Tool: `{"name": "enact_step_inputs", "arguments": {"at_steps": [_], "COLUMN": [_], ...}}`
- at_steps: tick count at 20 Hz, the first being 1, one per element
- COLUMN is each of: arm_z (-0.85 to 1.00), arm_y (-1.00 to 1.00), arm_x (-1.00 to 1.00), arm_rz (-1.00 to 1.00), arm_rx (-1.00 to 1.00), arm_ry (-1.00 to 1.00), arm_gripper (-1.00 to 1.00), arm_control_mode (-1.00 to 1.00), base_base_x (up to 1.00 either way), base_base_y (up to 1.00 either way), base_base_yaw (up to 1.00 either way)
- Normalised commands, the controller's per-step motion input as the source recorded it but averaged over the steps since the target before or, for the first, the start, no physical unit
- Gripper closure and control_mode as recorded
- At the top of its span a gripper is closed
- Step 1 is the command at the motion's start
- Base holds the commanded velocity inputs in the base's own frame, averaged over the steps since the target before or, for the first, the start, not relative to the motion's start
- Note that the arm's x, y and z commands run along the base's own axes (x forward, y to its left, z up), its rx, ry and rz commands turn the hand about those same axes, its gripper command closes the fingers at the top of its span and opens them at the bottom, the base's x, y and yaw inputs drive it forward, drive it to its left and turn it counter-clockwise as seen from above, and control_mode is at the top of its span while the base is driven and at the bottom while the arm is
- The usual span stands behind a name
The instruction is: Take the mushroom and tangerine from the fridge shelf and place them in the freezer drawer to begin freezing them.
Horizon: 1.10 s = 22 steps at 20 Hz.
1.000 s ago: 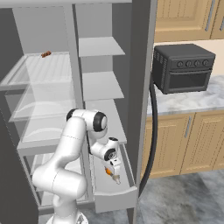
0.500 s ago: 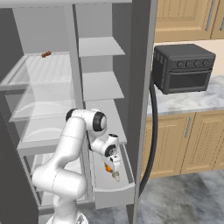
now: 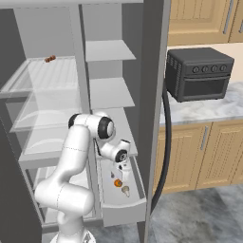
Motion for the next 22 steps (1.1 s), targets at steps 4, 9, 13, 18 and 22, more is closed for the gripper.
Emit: {"name": "enact_step_inputs", "arguments": {"at_steps": [4, 9, 13, 18, 22], "arm_z": [0.99, 0.68, -0.06, 0.85, 1.0], "arm_y": [-0.04, -0.2, -0.64, -0.12, 0.57], "arm_x": [-1.0, -1.0, -1.0, -1.0, -0.86], "arm_rz": [0.0, 0.0, 0.0, -0.01, 0.0], "arm_rx": [0.0, 0.0, 0.0, 0.03, 0.0], "arm_ry": [-0.13, -0.13, -0.26, -0.34, -0.38], "arm_gripper": [-1.0, -1.0, -1.0, -1.0, -1.0], "arm_control_mode": [-1.0, -1.0, -1.0, -1.0, -1.0], "base_base_x": [0.0, 0.0, 0.0, 0.0, 0.0], "base_base_y": [0.0, 0.0, 0.0, 0.0, 0.0], "base_base_yaw": [0.0, 0.0, 0.0, 0.0, 0.0]}}
